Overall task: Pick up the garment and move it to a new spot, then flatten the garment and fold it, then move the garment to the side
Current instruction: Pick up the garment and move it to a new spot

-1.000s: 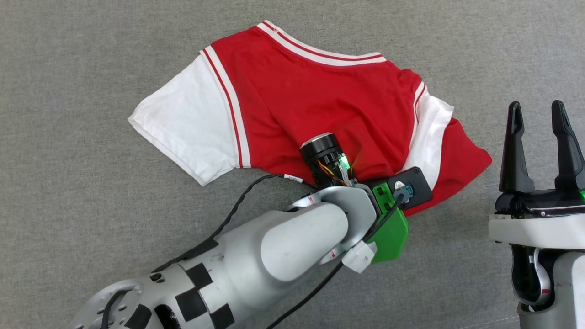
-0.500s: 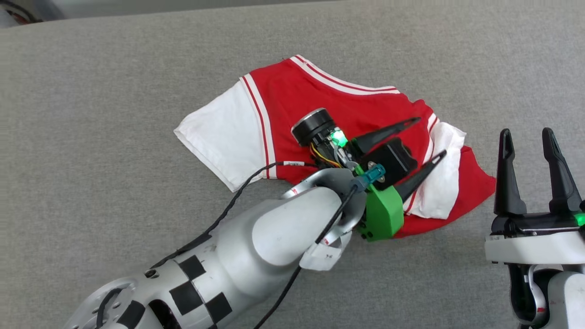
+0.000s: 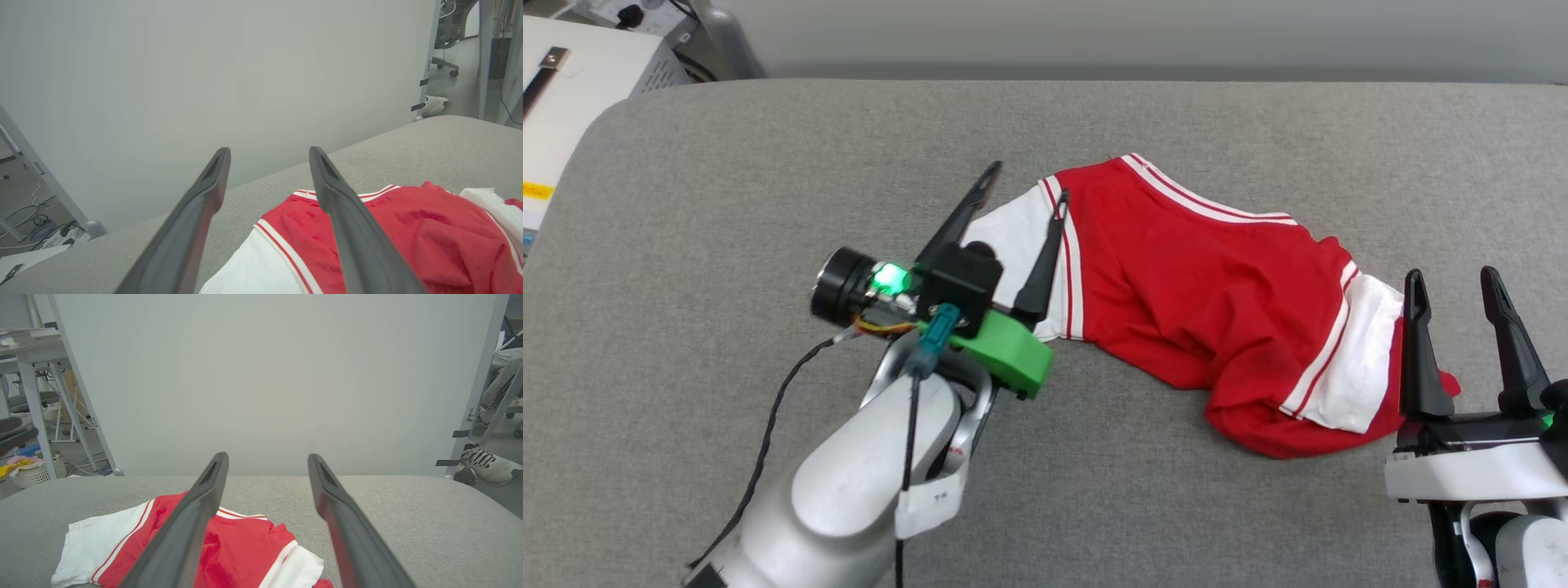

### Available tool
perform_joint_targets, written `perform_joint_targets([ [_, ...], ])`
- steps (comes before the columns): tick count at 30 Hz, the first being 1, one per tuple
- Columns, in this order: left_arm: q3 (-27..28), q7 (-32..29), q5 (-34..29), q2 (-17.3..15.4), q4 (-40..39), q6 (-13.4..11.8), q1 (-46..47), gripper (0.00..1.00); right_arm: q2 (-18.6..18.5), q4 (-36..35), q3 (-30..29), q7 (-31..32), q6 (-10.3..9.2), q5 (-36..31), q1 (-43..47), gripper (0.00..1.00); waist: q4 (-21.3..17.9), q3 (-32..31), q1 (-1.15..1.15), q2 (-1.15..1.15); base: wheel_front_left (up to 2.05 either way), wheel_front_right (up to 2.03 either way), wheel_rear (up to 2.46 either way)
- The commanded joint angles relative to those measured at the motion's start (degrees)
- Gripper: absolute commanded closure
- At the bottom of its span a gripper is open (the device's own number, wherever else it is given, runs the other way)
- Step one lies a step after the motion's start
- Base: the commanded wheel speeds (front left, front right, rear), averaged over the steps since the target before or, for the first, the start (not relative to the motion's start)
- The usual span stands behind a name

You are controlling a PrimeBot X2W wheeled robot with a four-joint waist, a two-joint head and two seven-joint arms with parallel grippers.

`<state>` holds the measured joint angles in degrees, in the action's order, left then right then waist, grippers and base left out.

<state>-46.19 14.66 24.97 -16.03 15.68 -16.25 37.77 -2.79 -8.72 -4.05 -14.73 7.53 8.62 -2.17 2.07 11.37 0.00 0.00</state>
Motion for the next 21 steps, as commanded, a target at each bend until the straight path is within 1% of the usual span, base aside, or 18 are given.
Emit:
perform_joint_targets([
  [1,5.6,0.3,-2.3,-1.6,-3.8,-2.4,-6.4,0.00,-0.1,0.4,0.1,-0.3,-0.04,-0.8,1.2,0.00,1.9,-2.0,0.00,0.00,0.00,0.00,0.00],
  [4,11.0,0.3,-3.9,-2.3,-6.6,-3.7,-12.1,0.00,-0.1,0.8,0.2,-0.3,-0.04,-1.4,1.8,0.00,2.3,-2.8,0.00,0.00,0.00,0.00,0.00],
  [9,18.3,0.3,-6.2,-2.0,-9.6,-3.7,-20.7,0.00,-0.1,1.4,0.2,-0.3,-0.04,-2.5,3.0,0.00,2.6,-4.1,0.00,0.00,0.00,0.00,0.00],
  [14,24.2,0.3,-8.6,0.0,-11.5,-1.8,-28.2,0.00,-0.1,2.5,0.3,-0.3,-0.04,-3.5,4.7,0.00,2.5,-5.6,0.00,0.00,0.00,0.00,0.00],
  [21,29.5,0.3,-12.2,2.7,-11.9,1.4,-35.3,0.00,-0.1,4.4,0.2,-0.3,-0.04,-4.6,7.1,0.00,2.4,-7.8,0.00,0.00,0.00,0.00,0.00],
])
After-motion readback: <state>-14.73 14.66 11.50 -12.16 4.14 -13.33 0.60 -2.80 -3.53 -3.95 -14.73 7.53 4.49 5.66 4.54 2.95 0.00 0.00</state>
